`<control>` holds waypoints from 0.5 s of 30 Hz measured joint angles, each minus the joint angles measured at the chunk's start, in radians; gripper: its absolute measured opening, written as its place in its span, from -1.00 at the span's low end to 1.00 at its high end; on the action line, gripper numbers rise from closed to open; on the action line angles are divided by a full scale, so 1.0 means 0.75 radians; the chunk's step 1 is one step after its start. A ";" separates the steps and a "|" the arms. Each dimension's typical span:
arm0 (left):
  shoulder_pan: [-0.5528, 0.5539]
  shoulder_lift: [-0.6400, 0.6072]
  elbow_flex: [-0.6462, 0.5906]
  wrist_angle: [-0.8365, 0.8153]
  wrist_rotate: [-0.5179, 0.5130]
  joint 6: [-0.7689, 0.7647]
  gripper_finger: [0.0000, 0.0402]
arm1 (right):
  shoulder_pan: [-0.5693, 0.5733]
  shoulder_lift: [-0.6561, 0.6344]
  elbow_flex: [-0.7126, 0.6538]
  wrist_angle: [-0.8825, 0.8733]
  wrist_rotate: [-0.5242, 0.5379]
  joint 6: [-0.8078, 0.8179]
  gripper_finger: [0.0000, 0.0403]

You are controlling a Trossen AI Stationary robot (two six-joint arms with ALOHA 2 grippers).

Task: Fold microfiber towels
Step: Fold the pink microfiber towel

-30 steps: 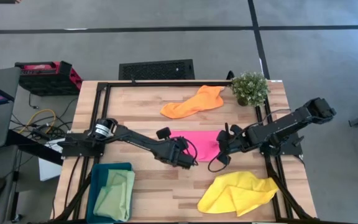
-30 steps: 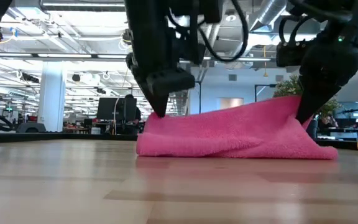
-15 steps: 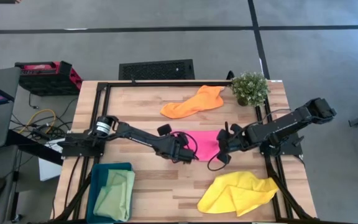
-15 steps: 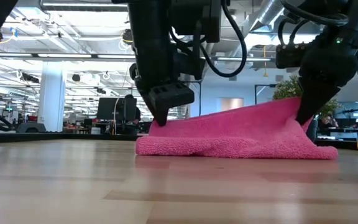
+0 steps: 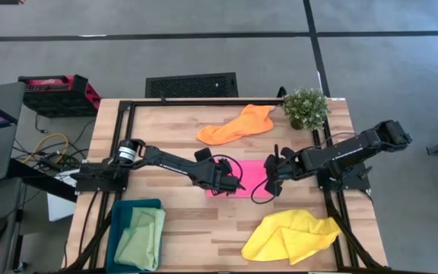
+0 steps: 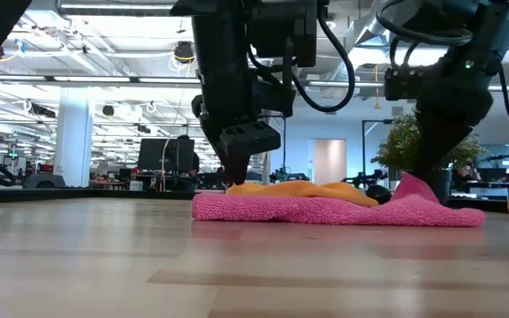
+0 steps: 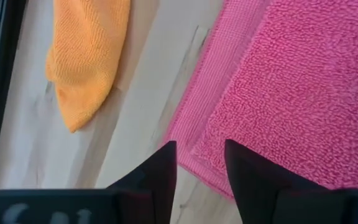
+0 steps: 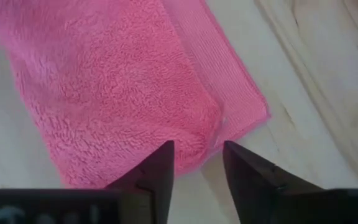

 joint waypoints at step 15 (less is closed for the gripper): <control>-0.184 -0.179 0.002 -0.057 -0.164 -0.043 -0.33 | 0.425 0.070 0.001 0.142 -0.063 -0.393 -0.03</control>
